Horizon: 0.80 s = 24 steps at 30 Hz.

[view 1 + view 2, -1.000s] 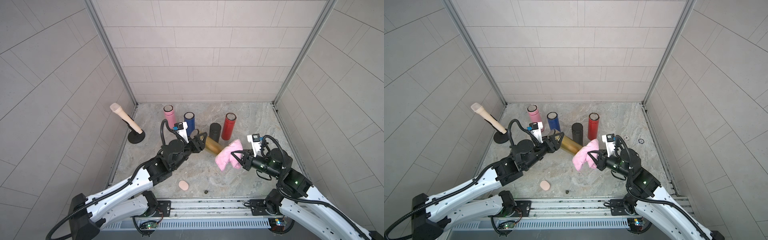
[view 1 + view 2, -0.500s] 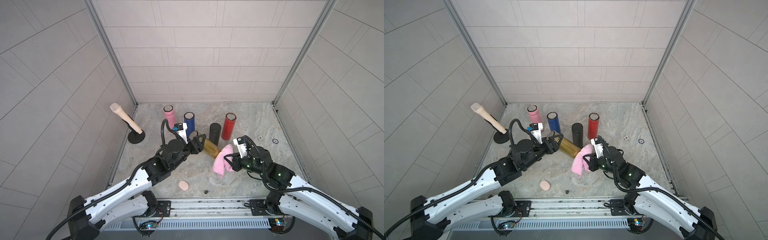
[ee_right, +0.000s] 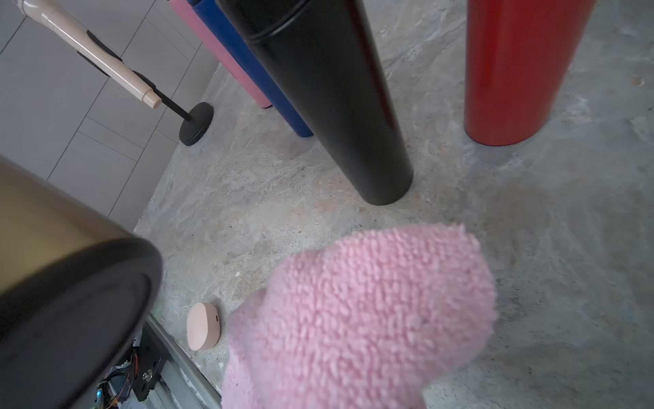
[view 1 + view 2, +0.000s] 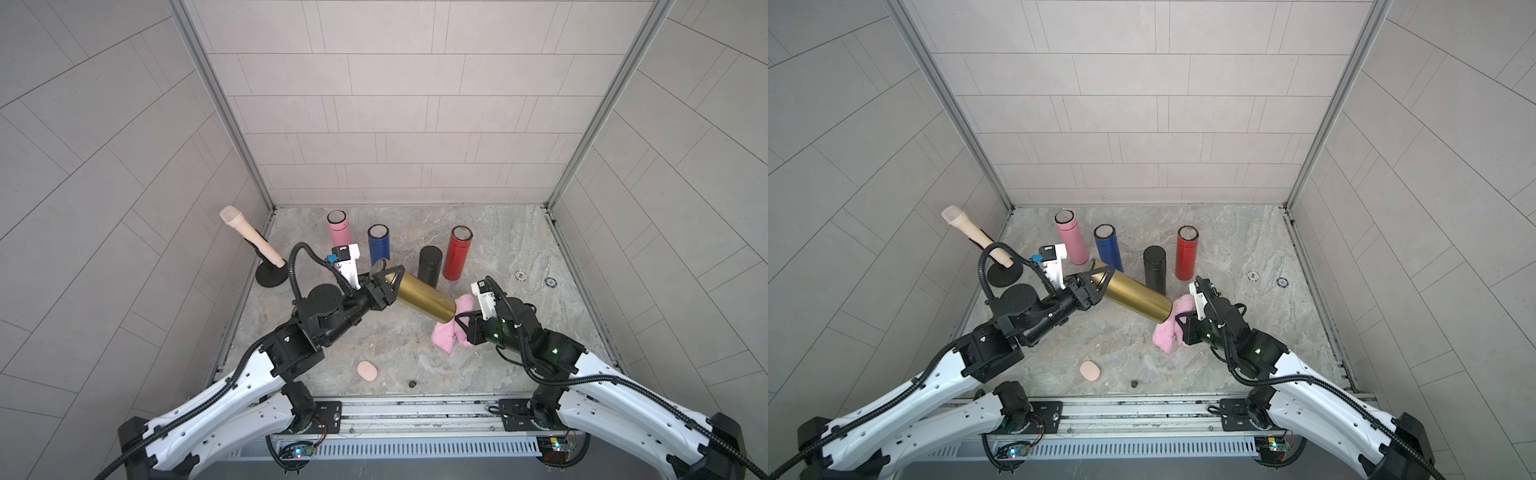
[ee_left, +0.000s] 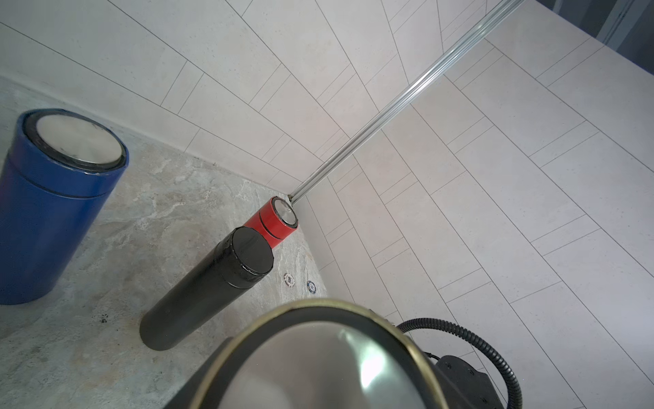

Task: Wipe the surface of the thermos
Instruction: Wipe the dirt from the surface of the thermos, then place the thermos at the center of the board.

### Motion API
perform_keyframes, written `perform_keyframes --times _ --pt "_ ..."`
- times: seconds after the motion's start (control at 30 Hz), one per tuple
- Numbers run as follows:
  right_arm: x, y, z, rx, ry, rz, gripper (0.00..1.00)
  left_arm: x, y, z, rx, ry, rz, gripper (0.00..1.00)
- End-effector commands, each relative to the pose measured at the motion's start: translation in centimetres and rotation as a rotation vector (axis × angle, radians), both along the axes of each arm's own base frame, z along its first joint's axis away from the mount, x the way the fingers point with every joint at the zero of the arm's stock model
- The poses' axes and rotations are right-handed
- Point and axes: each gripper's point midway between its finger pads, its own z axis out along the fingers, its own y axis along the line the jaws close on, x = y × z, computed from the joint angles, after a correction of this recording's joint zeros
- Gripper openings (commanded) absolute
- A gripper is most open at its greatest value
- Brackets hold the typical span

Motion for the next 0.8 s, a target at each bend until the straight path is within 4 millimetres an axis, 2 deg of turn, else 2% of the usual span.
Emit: perform_keyframes --times 0.0,0.13,0.27,0.33,0.43,0.53,0.7,0.77 --pt "0.4 1.8 4.3 0.121 -0.076 0.052 0.00 0.4 -0.2 2.7 -0.090 -0.052 0.006 0.00" --pt "-0.5 2.0 6.0 0.198 -0.097 0.079 0.00 0.9 0.7 1.8 0.009 -0.071 0.063 0.00" --pt "-1.4 2.0 8.4 0.305 -0.102 0.090 0.00 1.5 3.5 0.8 0.174 -0.079 0.176 0.00" --pt "-1.6 1.6 9.1 0.302 -0.106 0.080 0.00 1.8 5.2 0.2 0.268 -0.066 0.237 0.00" --pt "-1.1 0.5 9.4 0.220 -0.102 0.028 0.00 2.1 8.5 -0.2 0.449 -0.041 0.345 0.00" --pt "-0.5 0.2 9.2 0.163 -0.106 0.007 0.00 2.6 12.0 -0.6 0.636 -0.019 0.447 0.00" --pt "1.0 0.3 8.5 0.087 -0.134 -0.018 0.00 4.8 13.9 -1.3 0.788 -0.069 0.533 0.00" --pt "1.6 0.6 8.4 0.060 -0.139 -0.014 0.00 6.3 14.1 -2.1 0.849 -0.063 0.560 0.00"
